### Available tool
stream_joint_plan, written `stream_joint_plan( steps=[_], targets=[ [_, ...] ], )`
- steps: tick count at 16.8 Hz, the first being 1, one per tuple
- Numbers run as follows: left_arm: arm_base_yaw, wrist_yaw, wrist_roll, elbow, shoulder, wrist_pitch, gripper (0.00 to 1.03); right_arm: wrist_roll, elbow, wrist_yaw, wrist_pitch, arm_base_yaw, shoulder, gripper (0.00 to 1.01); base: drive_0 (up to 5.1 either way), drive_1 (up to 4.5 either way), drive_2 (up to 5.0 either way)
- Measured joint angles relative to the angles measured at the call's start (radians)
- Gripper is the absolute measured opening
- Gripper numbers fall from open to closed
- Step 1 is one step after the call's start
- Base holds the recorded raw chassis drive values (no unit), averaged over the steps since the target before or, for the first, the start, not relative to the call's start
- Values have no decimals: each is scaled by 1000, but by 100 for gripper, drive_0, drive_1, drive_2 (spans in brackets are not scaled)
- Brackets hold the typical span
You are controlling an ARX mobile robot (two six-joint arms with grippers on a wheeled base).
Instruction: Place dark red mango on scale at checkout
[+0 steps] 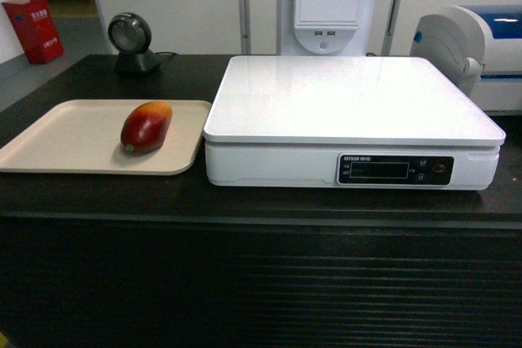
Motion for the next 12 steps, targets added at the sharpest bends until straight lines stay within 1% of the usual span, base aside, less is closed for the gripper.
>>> stream_joint_plan(
  steps=[1, 2, 3, 4, 5, 7, 8, 12],
  targets=[
    [89, 102, 0, 16, 130, 103, 98, 0, 0, 0, 0, 0, 0, 98, 0, 0, 0],
    [160, 198, 0, 50, 287, 217, 98, 0, 0, 0, 0, 0, 0, 98, 0, 0, 0],
    [194, 298, -5, 133, 486, 332, 98, 0, 0, 0, 0, 0, 0, 98, 0, 0, 0],
    [197, 362, -10, 227, 663, 369, 98, 0, 0, 0, 0, 0, 0, 98, 0, 0, 0],
    [174, 414, -19, 409, 985, 348, 98, 0, 0, 0, 0, 0, 0, 98, 0, 0, 0],
    [145, 428, -34, 522, 1138, 301, 98, 0, 0, 0, 0, 0, 0, 98, 0, 0, 0],
    [122, 431, -40, 610, 1238, 263, 98, 0, 0, 0, 0, 0, 0, 98, 0, 0, 0],
    [47, 429, -58, 873, 1480, 151, 98, 0, 0, 0, 0, 0, 0, 98, 0, 0, 0]
  ],
)
